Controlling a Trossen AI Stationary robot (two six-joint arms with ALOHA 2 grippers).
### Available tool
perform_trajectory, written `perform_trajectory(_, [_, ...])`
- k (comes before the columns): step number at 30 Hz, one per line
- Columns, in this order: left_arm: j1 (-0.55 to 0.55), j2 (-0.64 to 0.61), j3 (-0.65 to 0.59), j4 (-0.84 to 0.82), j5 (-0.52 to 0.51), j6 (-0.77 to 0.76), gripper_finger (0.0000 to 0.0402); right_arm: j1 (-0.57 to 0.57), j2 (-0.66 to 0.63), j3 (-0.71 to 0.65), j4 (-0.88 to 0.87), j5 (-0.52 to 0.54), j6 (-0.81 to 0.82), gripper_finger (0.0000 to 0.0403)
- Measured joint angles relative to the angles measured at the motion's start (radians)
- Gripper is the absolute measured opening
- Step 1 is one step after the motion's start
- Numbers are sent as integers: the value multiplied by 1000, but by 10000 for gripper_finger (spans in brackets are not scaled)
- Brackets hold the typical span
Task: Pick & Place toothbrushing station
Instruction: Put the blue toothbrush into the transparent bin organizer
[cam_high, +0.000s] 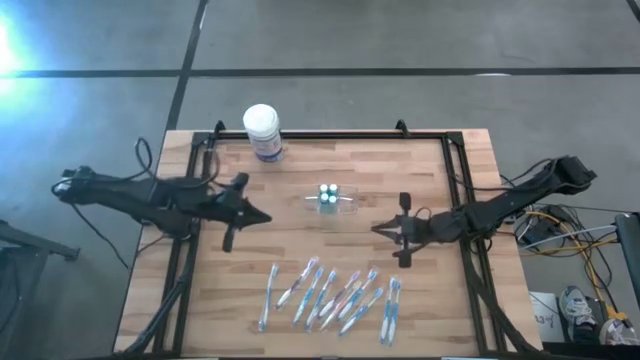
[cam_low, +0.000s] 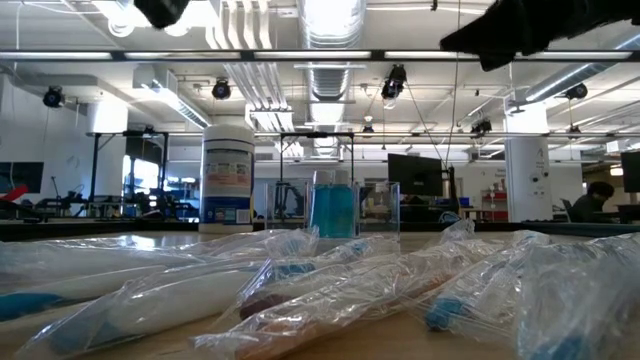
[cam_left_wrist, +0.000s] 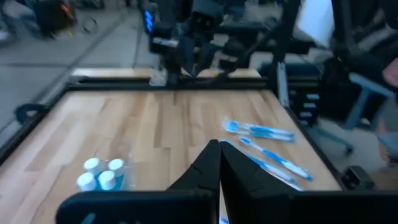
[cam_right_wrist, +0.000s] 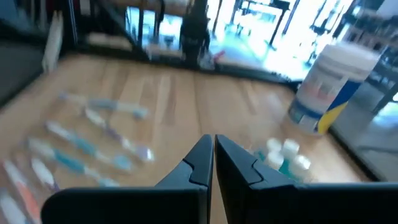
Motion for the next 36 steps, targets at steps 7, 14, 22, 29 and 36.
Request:
perform_trajectory(7, [0, -218, -268, 186, -31, -14, 5, -25, -255, -1, -14, -234, -48, 13])
perform_trajectory(14, [1, -307, -327, 194, -53, -23, 4, -144, -490, -68, -78, -376, 7, 13])
perform_trajectory(22, [1, -341, -335, 196, -70, -36, 3, -211, -757, -308, 35, -419, 39, 13])
perform_trajectory(29, [1, -339, -336, 187, -70, -28, 6, -233, -975, -368, -25, -426, 59, 13])
perform_trajectory(36, [2, -339, -365, 189, -126, -22, 3, -233, -968, -376, -44, -426, 58, 13])
